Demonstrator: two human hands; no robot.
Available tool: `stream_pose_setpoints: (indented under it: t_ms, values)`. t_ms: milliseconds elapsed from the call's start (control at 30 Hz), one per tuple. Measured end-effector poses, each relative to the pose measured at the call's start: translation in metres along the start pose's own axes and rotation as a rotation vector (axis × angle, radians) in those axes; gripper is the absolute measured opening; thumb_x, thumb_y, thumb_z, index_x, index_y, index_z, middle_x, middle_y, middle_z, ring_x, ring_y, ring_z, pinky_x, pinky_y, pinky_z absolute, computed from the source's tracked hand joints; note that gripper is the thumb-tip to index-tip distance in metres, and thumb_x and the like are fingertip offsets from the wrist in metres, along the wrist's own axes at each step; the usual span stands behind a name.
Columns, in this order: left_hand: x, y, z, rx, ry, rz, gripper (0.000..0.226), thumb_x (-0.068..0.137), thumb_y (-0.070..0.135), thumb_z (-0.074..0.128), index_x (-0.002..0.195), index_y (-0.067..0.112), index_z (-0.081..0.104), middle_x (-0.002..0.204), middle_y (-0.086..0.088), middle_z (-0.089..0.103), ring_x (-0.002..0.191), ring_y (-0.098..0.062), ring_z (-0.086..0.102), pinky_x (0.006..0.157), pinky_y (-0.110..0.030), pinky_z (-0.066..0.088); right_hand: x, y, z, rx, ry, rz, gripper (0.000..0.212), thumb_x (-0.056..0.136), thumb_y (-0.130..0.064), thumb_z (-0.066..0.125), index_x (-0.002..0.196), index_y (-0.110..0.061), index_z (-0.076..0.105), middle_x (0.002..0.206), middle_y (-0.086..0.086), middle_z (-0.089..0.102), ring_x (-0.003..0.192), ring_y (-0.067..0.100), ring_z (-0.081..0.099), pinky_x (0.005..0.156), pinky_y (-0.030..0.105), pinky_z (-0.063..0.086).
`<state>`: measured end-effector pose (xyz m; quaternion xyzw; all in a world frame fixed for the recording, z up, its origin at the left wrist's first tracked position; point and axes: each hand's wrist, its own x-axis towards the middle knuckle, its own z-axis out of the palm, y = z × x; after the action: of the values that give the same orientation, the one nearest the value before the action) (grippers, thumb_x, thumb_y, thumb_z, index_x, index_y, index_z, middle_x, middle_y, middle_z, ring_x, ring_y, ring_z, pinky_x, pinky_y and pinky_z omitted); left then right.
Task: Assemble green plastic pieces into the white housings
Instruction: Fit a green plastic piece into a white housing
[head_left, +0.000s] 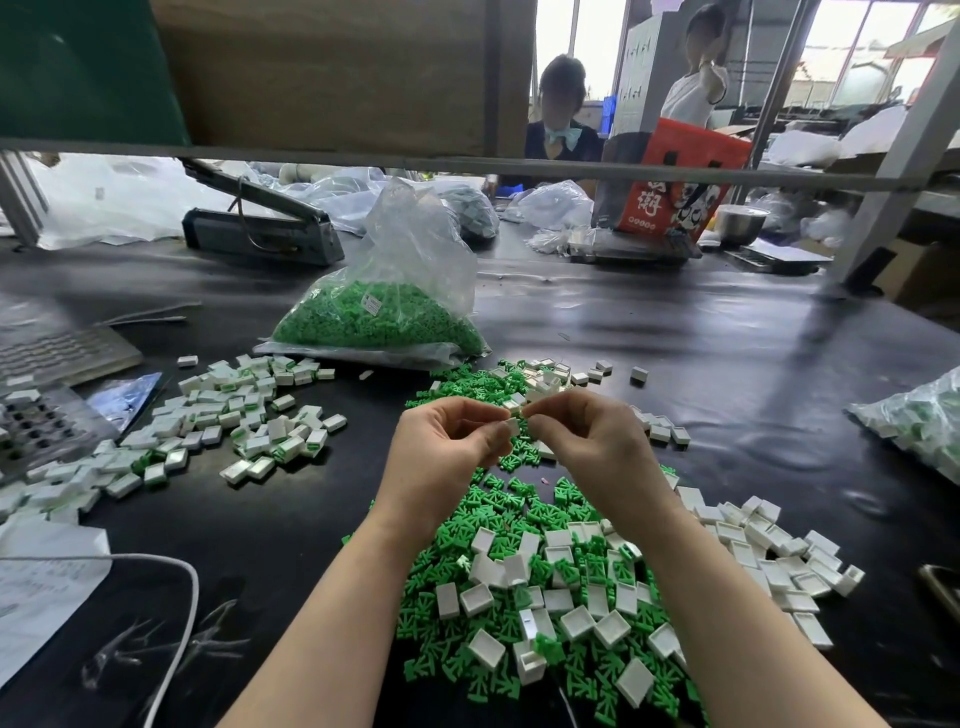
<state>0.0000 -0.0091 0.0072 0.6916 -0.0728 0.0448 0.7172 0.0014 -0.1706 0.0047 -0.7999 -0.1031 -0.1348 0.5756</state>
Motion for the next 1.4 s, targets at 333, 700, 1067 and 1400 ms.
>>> stream_pose_setpoints:
  t_ms: [333, 700, 1067, 1400]
  values:
    - [0.001, -0.005, 0.001, 0.133, 0.000, 0.048, 0.007, 0.081, 0.006, 0.077, 0.084, 0.011, 0.073, 0.074, -0.007, 0.074, 0.069, -0.016, 0.072, 0.066, -0.023, 0.058, 0.000, 0.002, 0.002, -0.020, 0.019, 0.044, 0.007, 0.088, -0.013, 0.071, 0.085, -0.019, 0.072, 0.077, 0.000, 0.073, 0.071, 0.011, 0.069, 0.064, 0.022, 0.055]
    - [-0.001, -0.004, 0.000, 0.086, -0.010, 0.073, 0.010, 0.080, 0.002, 0.076, 0.080, 0.012, 0.073, 0.072, -0.004, 0.074, 0.067, -0.014, 0.072, 0.063, -0.019, 0.055, 0.002, 0.004, -0.002, -0.054, -0.034, -0.059, 0.009, 0.089, -0.014, 0.070, 0.087, -0.023, 0.069, 0.075, -0.002, 0.072, 0.071, 0.008, 0.069, 0.069, 0.021, 0.056]
    - [0.003, -0.008, -0.003, 0.137, -0.089, 0.018, 0.009, 0.084, 0.007, 0.073, 0.090, 0.013, 0.070, 0.079, -0.009, 0.075, 0.073, -0.018, 0.072, 0.068, -0.024, 0.057, 0.000, 0.011, -0.003, -0.350, -0.222, -0.113, 0.029, 0.102, -0.024, 0.048, 0.073, -0.029, 0.047, 0.062, -0.008, 0.049, 0.055, 0.005, 0.040, 0.055, 0.026, 0.035]
    - [0.003, -0.009, -0.008, 0.226, -0.118, 0.039, 0.011, 0.083, 0.003, 0.074, 0.080, 0.014, 0.072, 0.072, -0.006, 0.074, 0.070, -0.020, 0.071, 0.073, -0.039, 0.061, -0.002, 0.007, -0.005, -0.327, -0.308, -0.127, 0.021, 0.100, -0.019, 0.053, 0.080, -0.012, 0.053, 0.063, -0.005, 0.048, 0.058, 0.011, 0.040, 0.056, 0.034, 0.038]
